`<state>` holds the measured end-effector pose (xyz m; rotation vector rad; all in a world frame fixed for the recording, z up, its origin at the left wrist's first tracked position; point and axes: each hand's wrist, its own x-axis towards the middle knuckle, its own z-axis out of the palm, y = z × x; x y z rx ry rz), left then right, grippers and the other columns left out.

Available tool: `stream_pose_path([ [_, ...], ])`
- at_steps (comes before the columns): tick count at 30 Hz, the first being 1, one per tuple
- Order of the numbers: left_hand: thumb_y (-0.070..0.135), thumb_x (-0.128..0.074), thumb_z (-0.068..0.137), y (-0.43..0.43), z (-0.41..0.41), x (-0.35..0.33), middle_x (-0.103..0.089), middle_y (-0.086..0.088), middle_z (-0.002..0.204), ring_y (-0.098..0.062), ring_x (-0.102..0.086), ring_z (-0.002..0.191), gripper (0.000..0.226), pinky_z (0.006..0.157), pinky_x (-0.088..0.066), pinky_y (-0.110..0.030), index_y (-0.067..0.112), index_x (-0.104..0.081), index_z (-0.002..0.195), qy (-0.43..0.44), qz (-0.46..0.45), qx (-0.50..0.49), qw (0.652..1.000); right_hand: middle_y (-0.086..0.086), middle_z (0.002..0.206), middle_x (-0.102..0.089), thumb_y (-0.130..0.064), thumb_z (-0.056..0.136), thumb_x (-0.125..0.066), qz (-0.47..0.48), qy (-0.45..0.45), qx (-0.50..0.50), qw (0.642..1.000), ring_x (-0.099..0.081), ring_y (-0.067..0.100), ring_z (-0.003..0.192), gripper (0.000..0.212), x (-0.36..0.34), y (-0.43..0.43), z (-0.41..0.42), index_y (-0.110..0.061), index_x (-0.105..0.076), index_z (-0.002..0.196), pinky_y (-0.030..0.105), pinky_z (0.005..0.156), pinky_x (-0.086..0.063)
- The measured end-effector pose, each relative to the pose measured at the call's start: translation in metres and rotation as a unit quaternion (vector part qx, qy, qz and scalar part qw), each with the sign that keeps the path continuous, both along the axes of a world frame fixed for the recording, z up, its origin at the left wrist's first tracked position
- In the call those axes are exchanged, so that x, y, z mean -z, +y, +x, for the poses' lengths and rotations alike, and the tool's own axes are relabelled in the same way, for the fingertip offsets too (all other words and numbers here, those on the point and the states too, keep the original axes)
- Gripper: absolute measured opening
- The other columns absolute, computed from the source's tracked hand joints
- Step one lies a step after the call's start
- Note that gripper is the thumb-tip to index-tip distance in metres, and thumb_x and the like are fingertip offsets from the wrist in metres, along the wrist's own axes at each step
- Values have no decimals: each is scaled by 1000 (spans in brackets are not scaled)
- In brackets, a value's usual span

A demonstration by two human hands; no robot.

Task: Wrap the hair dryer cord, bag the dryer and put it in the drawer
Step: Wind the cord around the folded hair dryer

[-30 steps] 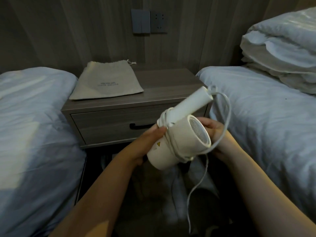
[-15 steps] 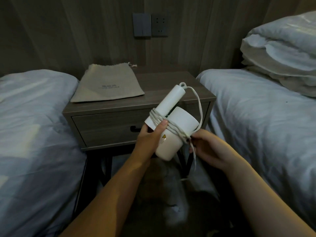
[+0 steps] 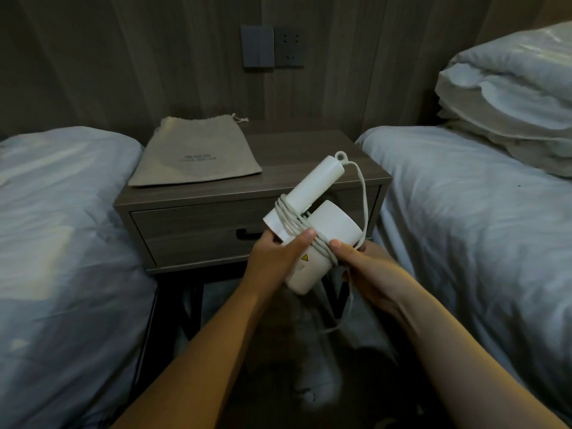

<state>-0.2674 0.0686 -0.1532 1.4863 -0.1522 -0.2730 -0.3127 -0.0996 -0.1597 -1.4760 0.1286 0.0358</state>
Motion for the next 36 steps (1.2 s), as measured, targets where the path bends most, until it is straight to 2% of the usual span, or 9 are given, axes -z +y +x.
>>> stream_pose_path([
  [5,45,-66,76,0,1,-1,-70,2,102,-14,-68,90,26,70,-55,-27,33,-62,99,25,0,16,1000,-10,89,-76,-50,62,-76,-53,-23,-2,998,-70,1,78,53,-6,0,-6,-20,-67,104,9,56,-49],
  [9,45,-69,73,-1,1,0,-72,0,95,-13,-70,83,30,60,-54,-24,28,-65,98,47,-15,-9,999,-26,54,-66,-39,80,-67,-136,-43,8,990,-59,-14,50,14,-10,2,-9,-27,-61,79,2,43,-39],
  [15,47,-66,76,-5,1,-1,-71,0,87,-10,-69,71,26,50,-51,-20,26,-63,90,98,-39,-37,994,-18,43,-60,-57,82,-56,-242,-31,46,969,-54,-5,39,33,-13,4,-7,-27,-57,67,9,40,-39],
  [16,49,-66,75,-5,1,-2,-72,0,85,-10,-70,69,28,48,-51,-19,26,-63,91,110,-48,-38,992,-9,45,-60,-61,82,-52,-229,-21,47,972,-54,4,40,42,-15,3,-7,-23,-58,65,17,43,-42],
  [18,54,-64,74,-4,2,-3,-73,-2,84,-13,-71,72,37,51,-52,-22,24,-64,95,128,-62,-37,989,8,58,-60,-60,87,-44,-101,11,52,994,-48,19,43,54,-17,-3,-4,-12,-63,72,28,46,-38],
  [21,56,-64,72,-4,2,-4,-75,0,81,-14,-72,72,42,52,-54,-24,23,-65,98,127,-80,-32,988,13,60,-60,-44,95,-43,7,51,55,997,-46,17,39,50,-21,-14,-1,2,-64,91,23,38,-38],
  [24,53,-63,74,-7,-2,-5,-75,3,75,-11,-71,67,36,48,-53,-22,24,-65,95,121,-85,-34,988,9,50,-61,-40,97,-41,0,81,60,995,-48,16,35,47,-26,-19,-2,0,-64,86,21,36,-41],
  [28,50,-64,76,-12,-5,-5,-73,0,94,-13,-70,81,29,57,-53,-23,28,-64,94,91,-73,-49,992,12,47,-58,-26,92,-52,-88,93,112,985,-48,16,32,34,-33,-19,-8,-2,-65,72,23,37,-45],
  [36,50,-65,76,-12,-3,-9,-72,-1,91,-15,-69,80,35,60,-55,-27,24,-65,99,97,-95,-129,982,13,65,-63,-31,90,-57,-142,8,67,988,-52,18,54,32,-37,-4,-15,-8,-71,71,27,53,-42],
])
